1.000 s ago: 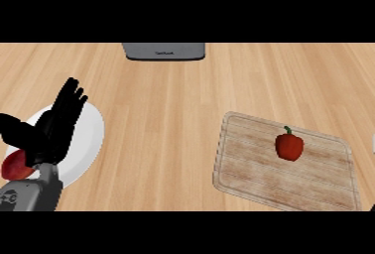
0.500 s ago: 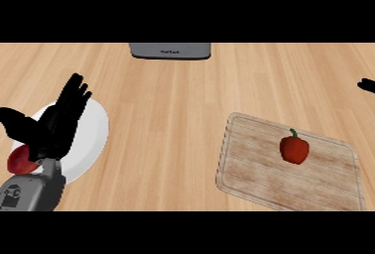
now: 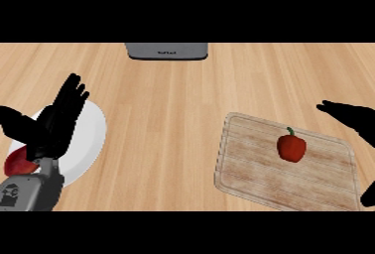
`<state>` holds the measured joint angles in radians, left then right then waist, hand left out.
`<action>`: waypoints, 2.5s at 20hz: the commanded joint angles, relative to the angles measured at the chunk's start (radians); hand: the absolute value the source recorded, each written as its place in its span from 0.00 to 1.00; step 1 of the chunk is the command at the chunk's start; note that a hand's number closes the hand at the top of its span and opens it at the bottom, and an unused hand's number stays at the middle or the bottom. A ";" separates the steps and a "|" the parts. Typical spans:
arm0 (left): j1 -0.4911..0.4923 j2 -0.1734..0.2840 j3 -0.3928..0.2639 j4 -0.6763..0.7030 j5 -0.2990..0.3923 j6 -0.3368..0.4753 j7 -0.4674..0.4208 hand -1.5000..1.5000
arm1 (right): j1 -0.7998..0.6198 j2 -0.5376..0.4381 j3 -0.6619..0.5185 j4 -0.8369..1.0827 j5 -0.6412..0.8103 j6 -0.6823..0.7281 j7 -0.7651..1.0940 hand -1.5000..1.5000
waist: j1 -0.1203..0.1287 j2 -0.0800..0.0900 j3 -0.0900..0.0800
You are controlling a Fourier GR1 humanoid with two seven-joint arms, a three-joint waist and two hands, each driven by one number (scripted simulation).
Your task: Pick the bell pepper from the cutting board and place it in the pan
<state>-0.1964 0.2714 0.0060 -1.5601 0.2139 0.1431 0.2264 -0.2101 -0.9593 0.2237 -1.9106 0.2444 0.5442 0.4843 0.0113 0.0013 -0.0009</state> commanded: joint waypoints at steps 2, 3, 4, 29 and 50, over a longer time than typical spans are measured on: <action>0.058 -0.011 -0.009 -0.055 -0.013 -0.005 -0.003 0.50 | -0.044 0.026 0.089 -0.044 0.123 0.076 0.105 0.00 | 0.001 -0.002 0.000; 0.021 -0.002 0.017 0.011 -0.011 -0.018 -0.033 0.50 | -0.007 0.032 0.096 -0.102 0.148 0.072 0.130 0.00 | -0.011 -0.002 0.000; 0.036 -0.014 0.000 -0.064 -0.005 0.005 0.039 0.50 | -0.054 0.073 0.114 -0.124 0.137 0.102 0.223 0.00 | -0.004 -0.003 0.000; 0.066 -0.079 0.052 -0.037 -0.064 -0.068 -0.008 0.50 | -0.147 0.429 0.052 0.145 0.518 0.226 0.103 0.00 | -0.009 -0.001 0.001; 0.040 -0.089 0.088 -0.039 -0.102 -0.087 0.013 0.50 | -0.166 0.552 0.005 0.494 0.729 0.093 -0.179 0.00 | -0.008 -0.001 0.001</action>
<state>-0.1755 0.1796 0.0912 -1.5808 0.1168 0.0690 0.2344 -0.3626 -0.3990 0.2567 -1.4654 0.9648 0.6211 0.3735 0.0029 0.0003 0.0001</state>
